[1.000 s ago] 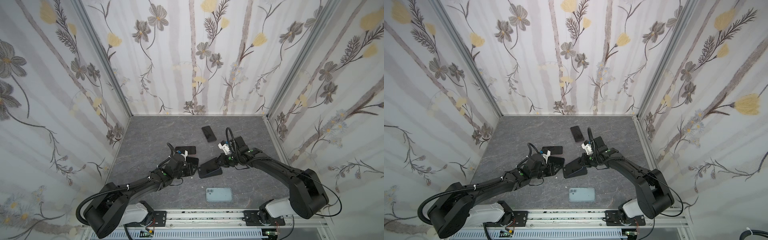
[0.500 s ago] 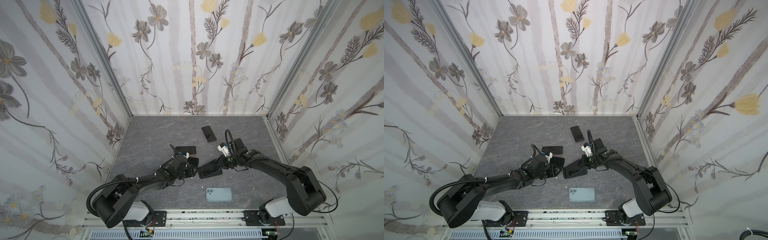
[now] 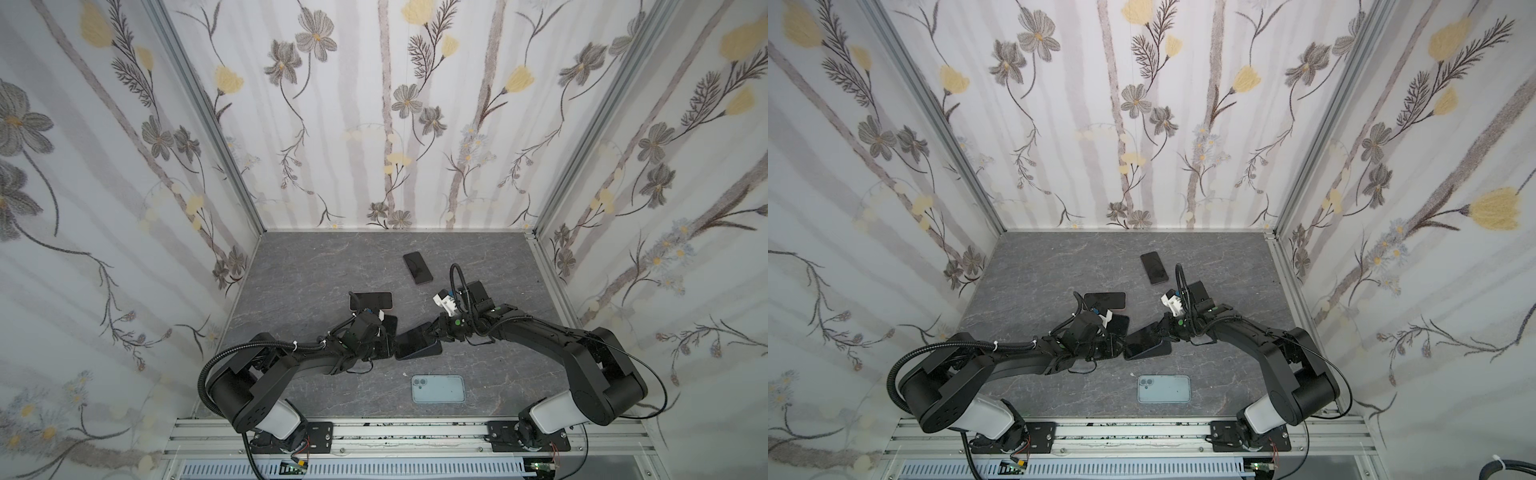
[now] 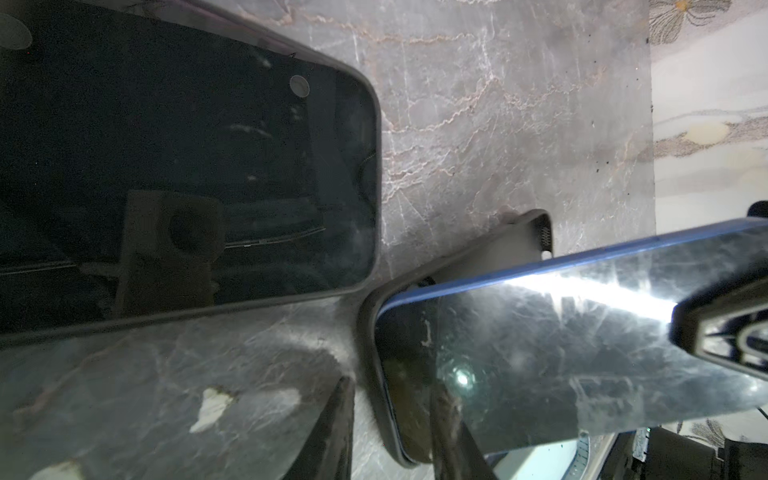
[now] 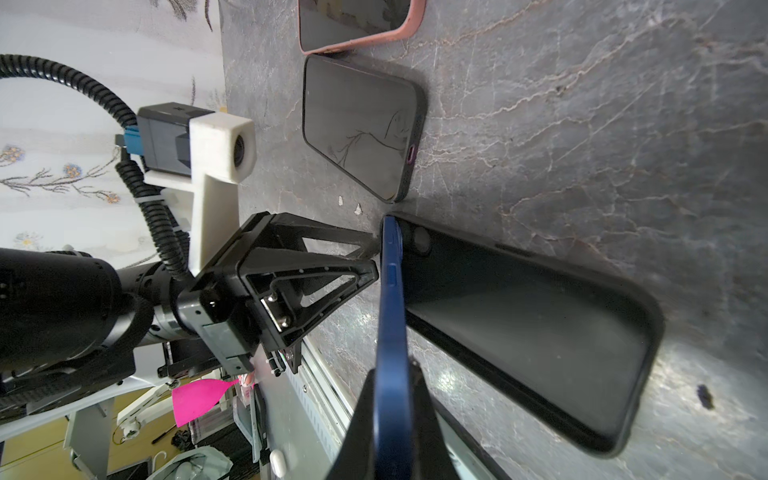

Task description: Put the phone into the phone case

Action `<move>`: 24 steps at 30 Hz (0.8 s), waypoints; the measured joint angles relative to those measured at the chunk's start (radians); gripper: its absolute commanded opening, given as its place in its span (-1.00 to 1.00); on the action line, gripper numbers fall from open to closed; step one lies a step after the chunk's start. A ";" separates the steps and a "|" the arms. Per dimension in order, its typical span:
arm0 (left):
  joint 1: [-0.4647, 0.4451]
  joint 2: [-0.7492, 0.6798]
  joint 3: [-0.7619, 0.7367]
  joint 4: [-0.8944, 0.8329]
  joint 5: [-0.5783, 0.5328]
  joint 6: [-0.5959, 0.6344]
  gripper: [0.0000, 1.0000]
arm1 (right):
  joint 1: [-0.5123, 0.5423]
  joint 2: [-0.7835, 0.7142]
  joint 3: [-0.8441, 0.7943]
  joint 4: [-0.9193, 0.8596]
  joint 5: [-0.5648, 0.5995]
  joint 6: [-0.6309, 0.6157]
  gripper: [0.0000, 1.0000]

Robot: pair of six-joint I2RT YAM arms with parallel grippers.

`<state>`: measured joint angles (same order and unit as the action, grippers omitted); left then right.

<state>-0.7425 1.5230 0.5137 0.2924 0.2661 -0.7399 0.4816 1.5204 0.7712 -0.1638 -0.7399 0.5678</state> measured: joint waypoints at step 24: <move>0.000 0.007 0.004 -0.012 -0.012 0.030 -0.54 | -0.047 0.056 -0.088 0.027 0.097 -0.009 -0.29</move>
<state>-0.7425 1.5299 0.5175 0.2806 0.2539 -0.7101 0.4343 1.5764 0.6834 -0.1371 -0.6426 0.5587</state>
